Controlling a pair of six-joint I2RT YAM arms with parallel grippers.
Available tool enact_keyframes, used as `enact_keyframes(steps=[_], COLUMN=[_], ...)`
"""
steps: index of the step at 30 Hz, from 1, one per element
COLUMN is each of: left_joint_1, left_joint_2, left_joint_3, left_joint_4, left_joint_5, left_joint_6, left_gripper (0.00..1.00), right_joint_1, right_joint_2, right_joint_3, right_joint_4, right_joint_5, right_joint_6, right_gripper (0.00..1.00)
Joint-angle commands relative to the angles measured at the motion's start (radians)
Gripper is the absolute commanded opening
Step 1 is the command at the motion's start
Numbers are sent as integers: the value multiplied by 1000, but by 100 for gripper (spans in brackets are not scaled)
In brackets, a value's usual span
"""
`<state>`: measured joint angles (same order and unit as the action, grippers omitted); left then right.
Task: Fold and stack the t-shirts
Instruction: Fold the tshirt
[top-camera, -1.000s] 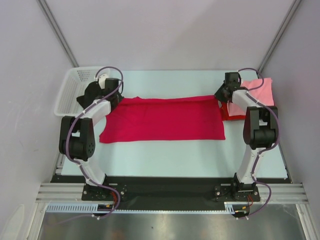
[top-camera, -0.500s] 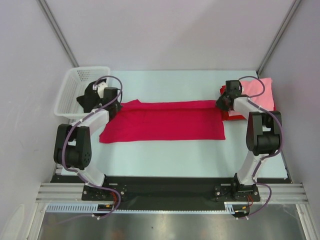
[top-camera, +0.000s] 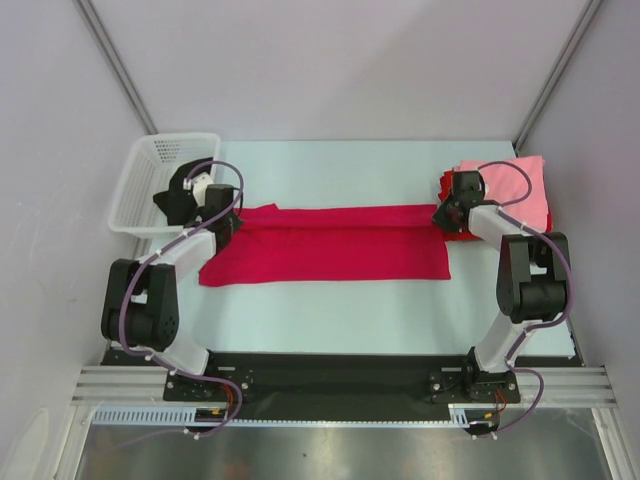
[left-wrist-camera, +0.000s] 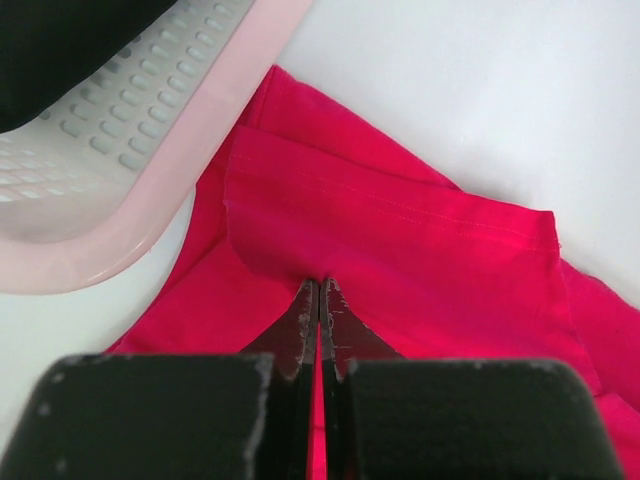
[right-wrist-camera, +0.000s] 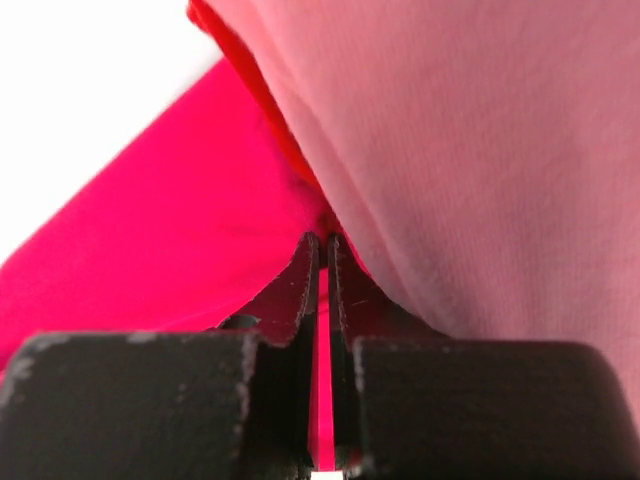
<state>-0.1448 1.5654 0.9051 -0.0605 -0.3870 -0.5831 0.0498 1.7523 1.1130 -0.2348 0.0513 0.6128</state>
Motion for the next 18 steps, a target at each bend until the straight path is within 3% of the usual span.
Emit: enact_keyframes(steps=[1,18], left_joint_1=[-4,-32], left_joint_2=[-48,-56], left_joint_3=[-20,-106], left_joint_4=[37,42], left_joint_5=[-30,-32], left_joint_6=[14,-24], left_gripper=[0,0], right_joint_1=[12,44], right_joint_2=[-34,-59], right_joint_3=[-11,-88], right_joint_4=[-6,-17], right_joint_5=[56,171], right_joint_6=[-28,-22], right_gripper=[0,0])
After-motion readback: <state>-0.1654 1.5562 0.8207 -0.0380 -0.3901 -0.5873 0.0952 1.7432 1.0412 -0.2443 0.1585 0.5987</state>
